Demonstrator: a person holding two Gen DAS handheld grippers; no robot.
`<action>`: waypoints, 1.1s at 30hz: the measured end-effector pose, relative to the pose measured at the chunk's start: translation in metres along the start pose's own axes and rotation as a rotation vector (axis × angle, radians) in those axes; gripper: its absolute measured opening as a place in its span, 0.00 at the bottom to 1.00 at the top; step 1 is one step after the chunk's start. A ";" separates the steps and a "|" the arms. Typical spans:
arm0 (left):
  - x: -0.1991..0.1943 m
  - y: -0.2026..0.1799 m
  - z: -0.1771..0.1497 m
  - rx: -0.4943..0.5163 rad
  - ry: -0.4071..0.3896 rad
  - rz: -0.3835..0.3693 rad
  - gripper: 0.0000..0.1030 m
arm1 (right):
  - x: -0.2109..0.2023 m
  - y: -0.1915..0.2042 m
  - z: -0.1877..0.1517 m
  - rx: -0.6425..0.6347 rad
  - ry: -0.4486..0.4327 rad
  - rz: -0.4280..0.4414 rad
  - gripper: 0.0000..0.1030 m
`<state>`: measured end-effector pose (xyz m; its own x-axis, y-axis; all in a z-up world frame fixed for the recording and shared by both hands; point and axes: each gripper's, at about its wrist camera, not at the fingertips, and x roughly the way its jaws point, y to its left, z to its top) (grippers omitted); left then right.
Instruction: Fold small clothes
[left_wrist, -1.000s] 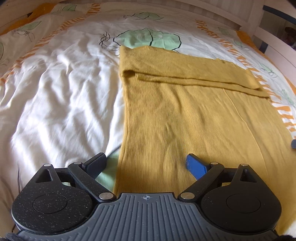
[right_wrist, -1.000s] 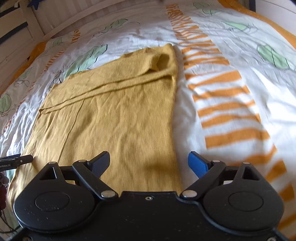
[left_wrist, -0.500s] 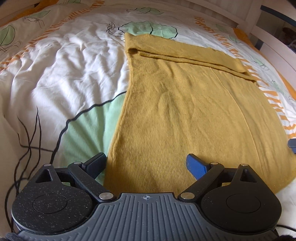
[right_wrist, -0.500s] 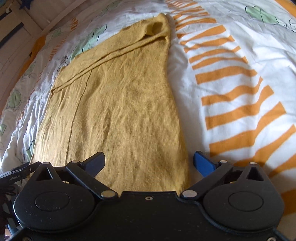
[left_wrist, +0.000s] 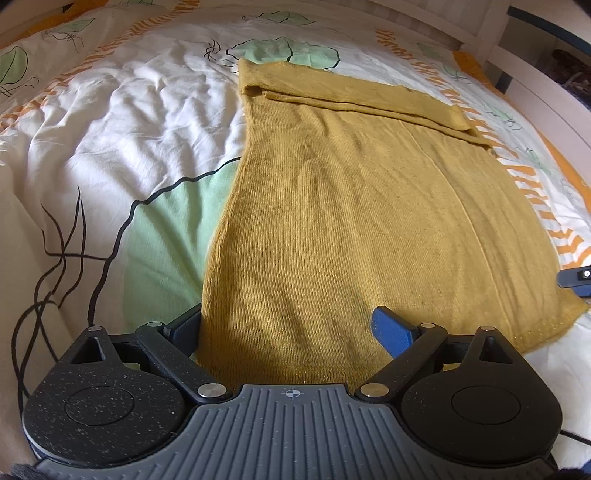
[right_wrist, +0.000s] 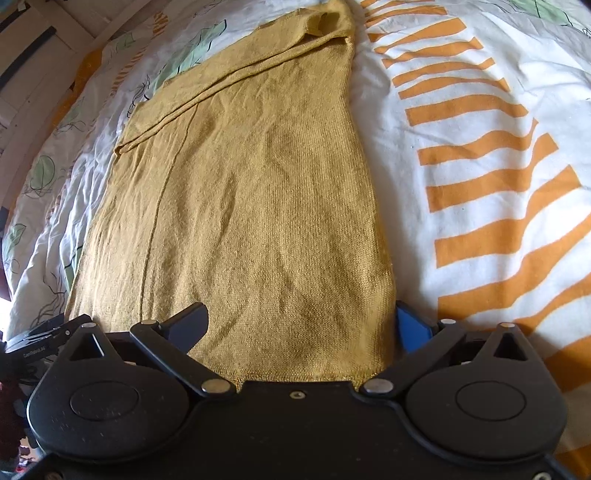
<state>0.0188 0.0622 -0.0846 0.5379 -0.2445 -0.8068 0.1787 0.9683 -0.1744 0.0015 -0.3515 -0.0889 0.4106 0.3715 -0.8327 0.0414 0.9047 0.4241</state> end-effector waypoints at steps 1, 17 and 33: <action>-0.001 0.000 -0.001 -0.001 -0.001 -0.001 0.91 | 0.001 0.000 0.000 -0.006 0.003 -0.002 1.00; -0.003 0.024 0.010 -0.110 -0.009 -0.063 0.62 | -0.001 -0.008 -0.001 0.030 0.001 0.058 1.00; -0.010 0.029 0.012 -0.063 0.056 -0.081 0.20 | -0.009 -0.006 0.002 0.013 0.087 0.063 0.81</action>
<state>0.0286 0.0923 -0.0754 0.4763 -0.3205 -0.8188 0.1665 0.9472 -0.2739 -0.0010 -0.3612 -0.0831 0.3325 0.4445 -0.8318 0.0298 0.8766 0.4804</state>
